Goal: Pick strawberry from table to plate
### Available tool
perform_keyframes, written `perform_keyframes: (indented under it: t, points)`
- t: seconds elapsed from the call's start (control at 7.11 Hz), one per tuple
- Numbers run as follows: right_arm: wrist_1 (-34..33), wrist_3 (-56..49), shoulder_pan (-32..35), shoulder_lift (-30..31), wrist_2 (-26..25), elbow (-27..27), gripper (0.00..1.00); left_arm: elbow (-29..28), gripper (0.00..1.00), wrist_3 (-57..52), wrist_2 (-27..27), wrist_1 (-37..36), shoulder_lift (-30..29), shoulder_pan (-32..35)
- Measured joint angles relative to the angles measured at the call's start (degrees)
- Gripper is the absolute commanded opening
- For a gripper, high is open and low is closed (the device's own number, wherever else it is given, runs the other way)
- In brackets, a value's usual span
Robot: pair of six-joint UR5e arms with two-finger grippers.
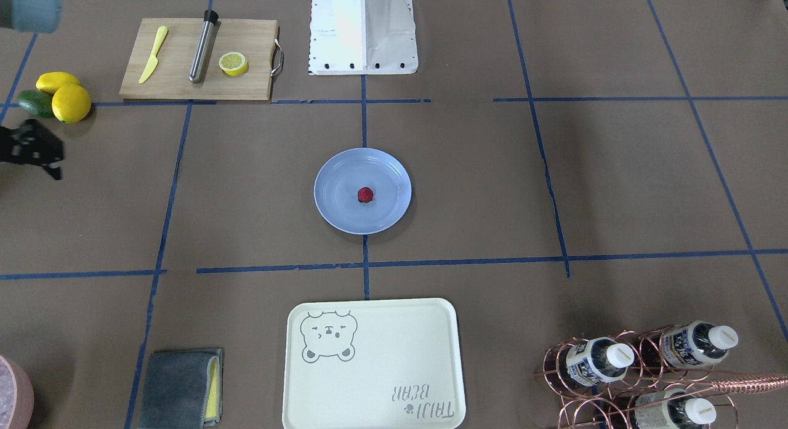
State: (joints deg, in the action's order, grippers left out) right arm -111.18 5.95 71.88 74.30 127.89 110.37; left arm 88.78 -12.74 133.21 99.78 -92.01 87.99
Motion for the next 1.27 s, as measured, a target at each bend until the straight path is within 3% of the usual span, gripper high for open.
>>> perform_keyframes:
  t: [0.14,0.42,1.27]
  points:
    - [0.3,-6.6,5.6,3.6,4.5,-2.8,1.0,0.1,1.0,-0.1,0.8,0.2,0.7,0.7]
    - [3.7,-11.2,10.2,6.6,9.8,-9.1,1.0,-0.4,1.0,-0.1,-0.1,1.0,1.8,1.0]
    - [13.3,-12.1,16.5,10.0,11.8,-18.0,1.0,-0.7,1.0,0.4,-1.1,-3.1,1.3,1.1]
